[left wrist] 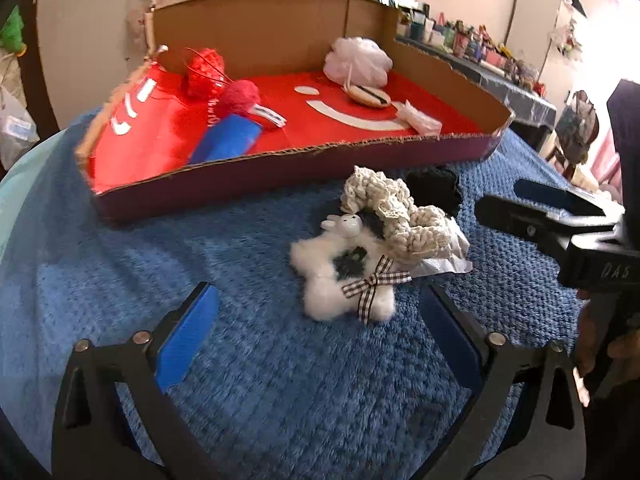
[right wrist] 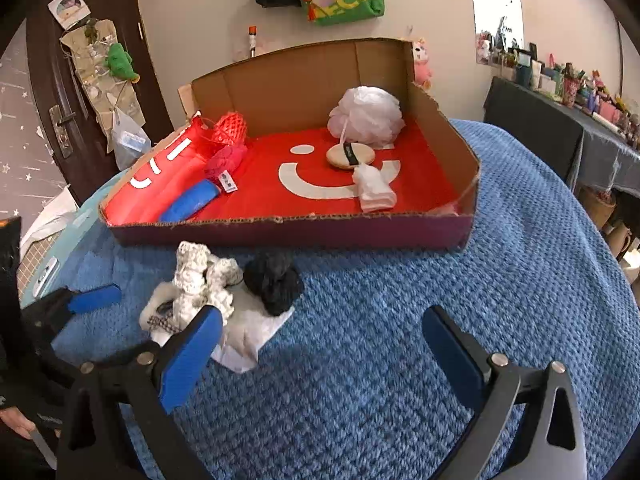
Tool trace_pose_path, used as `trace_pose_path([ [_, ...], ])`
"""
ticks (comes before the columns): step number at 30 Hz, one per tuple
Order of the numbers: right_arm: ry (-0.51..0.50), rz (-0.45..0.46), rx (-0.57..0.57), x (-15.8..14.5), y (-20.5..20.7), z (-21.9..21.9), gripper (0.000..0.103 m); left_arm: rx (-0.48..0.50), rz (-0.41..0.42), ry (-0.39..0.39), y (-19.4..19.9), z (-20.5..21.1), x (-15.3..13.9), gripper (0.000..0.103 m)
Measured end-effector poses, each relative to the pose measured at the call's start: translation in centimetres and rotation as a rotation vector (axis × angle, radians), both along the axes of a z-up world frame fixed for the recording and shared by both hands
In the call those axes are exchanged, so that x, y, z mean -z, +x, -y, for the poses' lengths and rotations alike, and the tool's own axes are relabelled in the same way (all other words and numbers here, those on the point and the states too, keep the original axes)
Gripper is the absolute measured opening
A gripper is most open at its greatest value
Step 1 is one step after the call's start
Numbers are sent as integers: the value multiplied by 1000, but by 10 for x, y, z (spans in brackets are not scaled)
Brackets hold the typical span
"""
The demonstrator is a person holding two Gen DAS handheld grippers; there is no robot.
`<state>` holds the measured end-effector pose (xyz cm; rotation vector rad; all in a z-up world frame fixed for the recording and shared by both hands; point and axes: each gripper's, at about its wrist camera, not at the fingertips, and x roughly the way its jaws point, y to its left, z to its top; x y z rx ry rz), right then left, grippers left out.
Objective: Organize soft objects
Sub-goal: 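Grasp the white plush sheep with the left tool while the right tool grasps the black fluffy item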
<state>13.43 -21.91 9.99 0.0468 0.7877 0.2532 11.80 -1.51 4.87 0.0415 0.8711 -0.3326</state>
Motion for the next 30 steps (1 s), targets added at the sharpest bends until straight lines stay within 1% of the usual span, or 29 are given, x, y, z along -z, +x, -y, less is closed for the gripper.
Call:
trace_pose_path([
  [2,16,-20,-11,1,8,1,100,6,-15,25,7,5,4,88],
  [3,21,-28,-13,1,11,0,98,6,-14,37,9,7,5,87],
  [6,36,-50,-30,3,22,-2,93,20,-3,52,14,8,5,78],
  [7,35,-56,-35,4,25,-3,92,23,-2,51,16,7,4,77],
  [8,35,-60,-41,5,28,-5,88,25,-3,46,17,5,4,73],
  [9,36,-67,-50,6,32,-7,81,25,-2,42,18,3,4,67],
  [10,36,-73,-61,7,35,-10,78,22,0,42,19,0,4,64],
  [12,30,-84,-81,10,39,-15,64,18,3,39,19,-5,3,50],
  [13,33,-88,-93,11,40,-17,60,16,4,31,20,-9,3,47],
  [14,41,-90,-116,11,41,-20,49,14,4,27,20,-11,2,42],
  [15,35,-91,-126,12,40,-22,36,14,3,14,20,-14,2,41],
  [17,28,-81,-157,11,38,-26,34,13,5,4,19,-17,0,40],
  [19,5,-47,-157,6,31,-29,33,14,17,-1,18,-18,-3,40],
  [24,26,4,-161,-11,17,-26,33,23,45,-23,13,-22,-16,40],
  [27,32,19,-168,-18,11,-26,33,26,59,-36,11,-24,-23,40],
  [30,33,16,-168,-19,11,-25,33,26,62,-41,10,-25,-25,40],
])
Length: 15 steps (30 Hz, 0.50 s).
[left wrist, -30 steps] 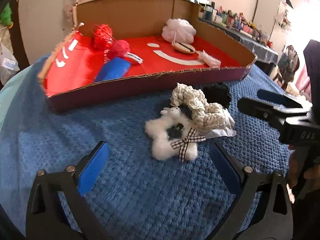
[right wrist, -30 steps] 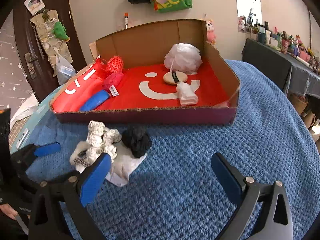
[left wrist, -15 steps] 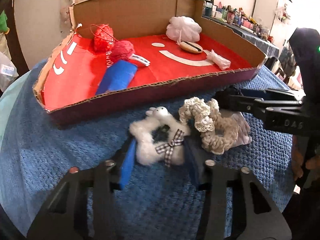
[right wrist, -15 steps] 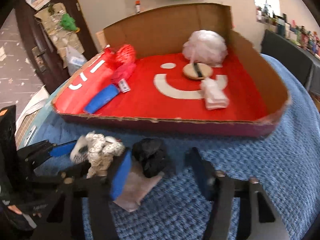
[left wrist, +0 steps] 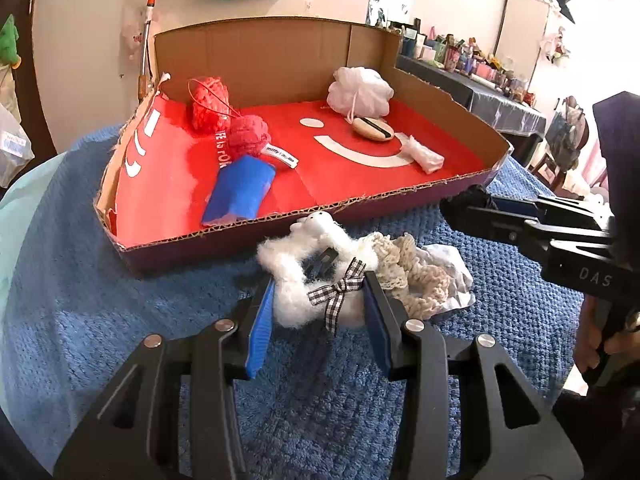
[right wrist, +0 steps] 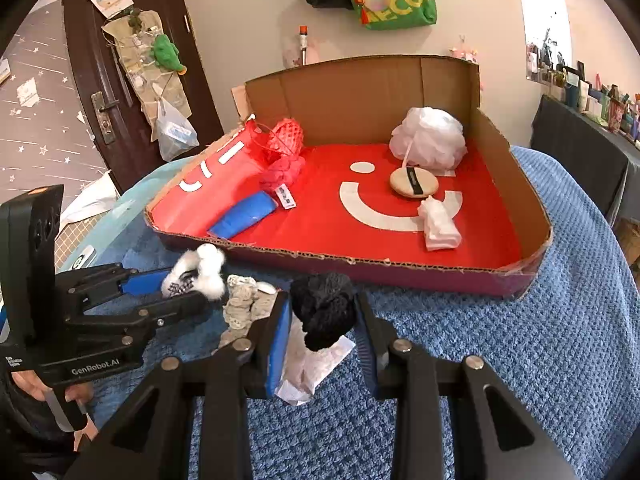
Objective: Organize soft objects
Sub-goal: 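Grasp the white plush sheep with the left tool while the right tool grasps the black fluffy item, then carry the white sheep and black fluffy item into the box and open both tools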
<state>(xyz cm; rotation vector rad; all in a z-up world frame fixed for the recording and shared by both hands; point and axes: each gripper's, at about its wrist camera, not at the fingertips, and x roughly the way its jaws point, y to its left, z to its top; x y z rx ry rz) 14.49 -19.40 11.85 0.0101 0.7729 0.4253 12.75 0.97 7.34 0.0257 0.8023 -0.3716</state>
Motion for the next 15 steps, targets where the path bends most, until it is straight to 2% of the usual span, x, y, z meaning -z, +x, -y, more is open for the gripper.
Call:
trace_pose_path([
  [15,2,2,9,-1,-1,3,33,14,18,-5,-7,0,-10,40],
])
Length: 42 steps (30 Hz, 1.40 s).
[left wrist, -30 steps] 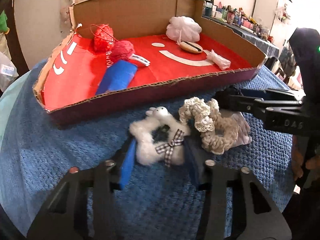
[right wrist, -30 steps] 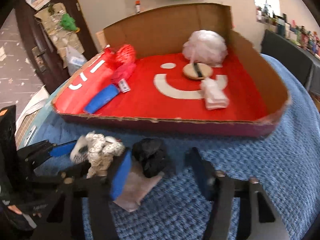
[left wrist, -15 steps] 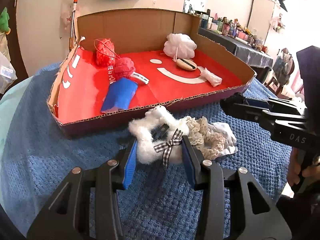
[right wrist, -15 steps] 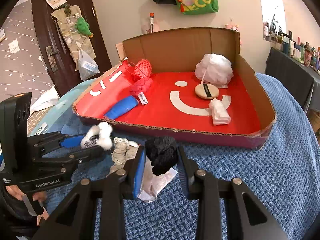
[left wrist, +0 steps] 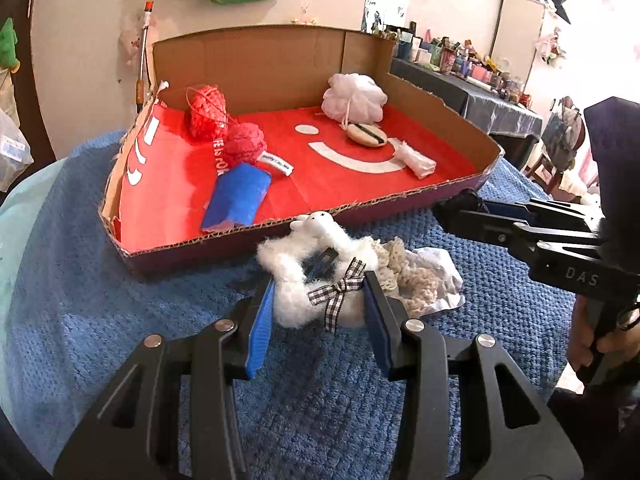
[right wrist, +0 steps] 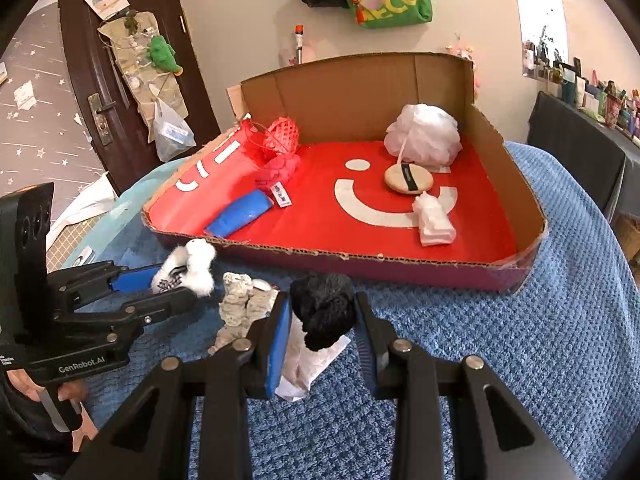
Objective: Organize soft objects
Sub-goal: 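Carry the white sheep and black fluffy item into the box and open both tools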
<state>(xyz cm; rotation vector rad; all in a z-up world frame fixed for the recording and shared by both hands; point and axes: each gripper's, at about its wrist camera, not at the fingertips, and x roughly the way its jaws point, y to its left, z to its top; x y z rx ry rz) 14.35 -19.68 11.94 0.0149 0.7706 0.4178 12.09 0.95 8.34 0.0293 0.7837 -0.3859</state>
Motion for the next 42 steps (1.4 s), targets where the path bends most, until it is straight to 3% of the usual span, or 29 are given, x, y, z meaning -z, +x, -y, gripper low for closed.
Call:
trace_pose_path([
  [9,3,55,-2,-18,5,2,34,25,52,-11,2,3,-22,40],
  [18,-1,62,-10,-25,38,2,34,83,37,-44,45,17,-27,40],
  [28,-18,2,-18,-6,99,4,34,126,-37,30,109,41,-6,40],
  [42,-18,-64,-35,17,116,5,35,131,-86,36,127,44,18,40],
])
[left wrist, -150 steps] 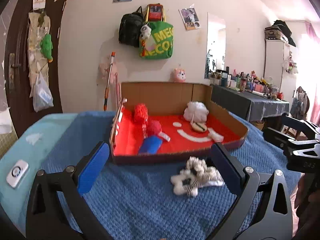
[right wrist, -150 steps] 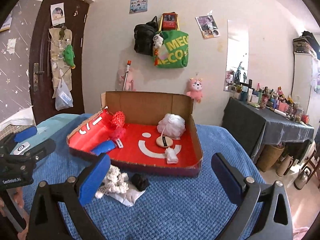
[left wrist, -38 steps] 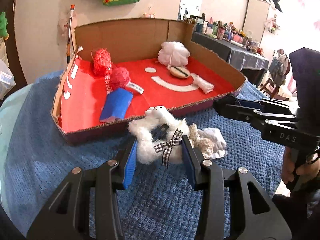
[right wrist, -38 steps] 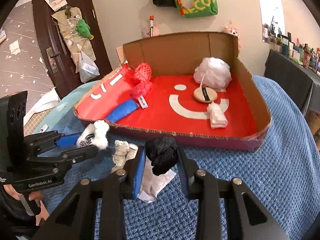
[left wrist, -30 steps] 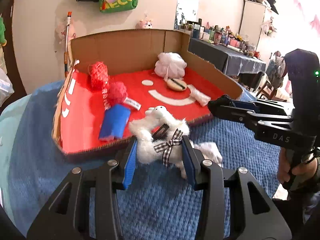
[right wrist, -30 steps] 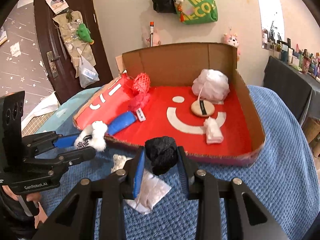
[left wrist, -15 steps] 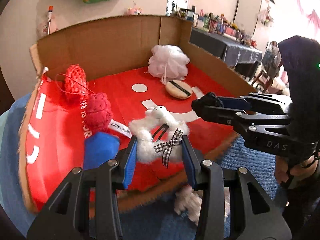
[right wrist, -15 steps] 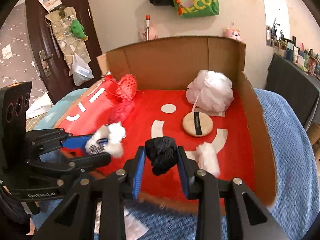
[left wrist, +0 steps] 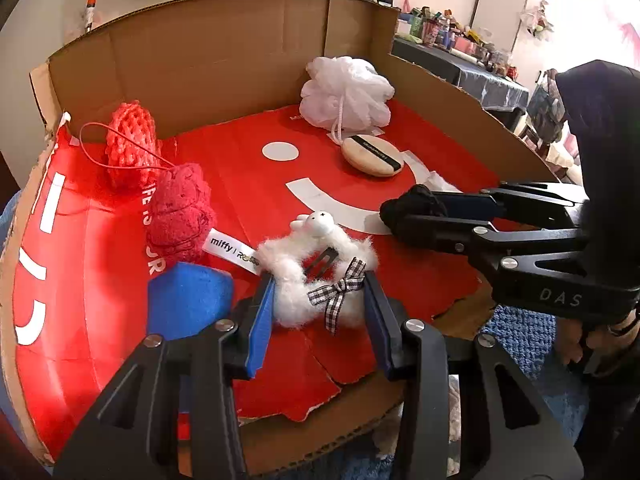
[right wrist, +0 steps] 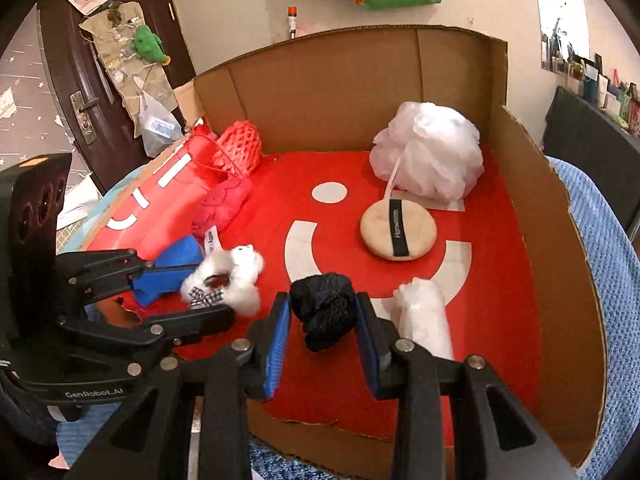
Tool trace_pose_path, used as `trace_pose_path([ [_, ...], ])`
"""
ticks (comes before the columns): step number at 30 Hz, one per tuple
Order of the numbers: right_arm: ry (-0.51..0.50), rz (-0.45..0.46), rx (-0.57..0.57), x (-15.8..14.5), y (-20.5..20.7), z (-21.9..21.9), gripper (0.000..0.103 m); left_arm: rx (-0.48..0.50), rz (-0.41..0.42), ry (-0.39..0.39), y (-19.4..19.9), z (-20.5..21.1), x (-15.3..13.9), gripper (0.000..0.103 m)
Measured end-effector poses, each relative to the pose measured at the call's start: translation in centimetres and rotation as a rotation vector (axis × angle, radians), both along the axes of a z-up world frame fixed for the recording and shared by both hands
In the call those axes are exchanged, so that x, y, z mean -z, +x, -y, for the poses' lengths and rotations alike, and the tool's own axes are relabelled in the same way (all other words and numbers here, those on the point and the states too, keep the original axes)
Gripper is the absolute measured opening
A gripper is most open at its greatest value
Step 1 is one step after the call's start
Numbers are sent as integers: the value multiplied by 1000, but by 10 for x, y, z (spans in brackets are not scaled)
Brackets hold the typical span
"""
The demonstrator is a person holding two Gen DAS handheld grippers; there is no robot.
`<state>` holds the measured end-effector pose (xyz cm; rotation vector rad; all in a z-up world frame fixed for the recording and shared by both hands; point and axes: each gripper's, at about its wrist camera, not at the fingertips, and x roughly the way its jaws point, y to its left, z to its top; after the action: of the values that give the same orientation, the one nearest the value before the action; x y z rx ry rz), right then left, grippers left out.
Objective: Organize soft objects
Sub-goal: 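Carry the white sheep and black fluffy item into the box and open both tools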
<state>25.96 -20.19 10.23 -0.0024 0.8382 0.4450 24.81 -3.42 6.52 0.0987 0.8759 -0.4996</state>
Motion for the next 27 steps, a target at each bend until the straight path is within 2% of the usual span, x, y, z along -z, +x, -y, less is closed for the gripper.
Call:
trace_pose_path([
  [19,6,-9,-5,4,1,0,38,-5,21,-7,-2,-2,1,41],
  [27,6,-11,-2,4,0,0,41,-10,25,-17,-1,-4,0,47],
])
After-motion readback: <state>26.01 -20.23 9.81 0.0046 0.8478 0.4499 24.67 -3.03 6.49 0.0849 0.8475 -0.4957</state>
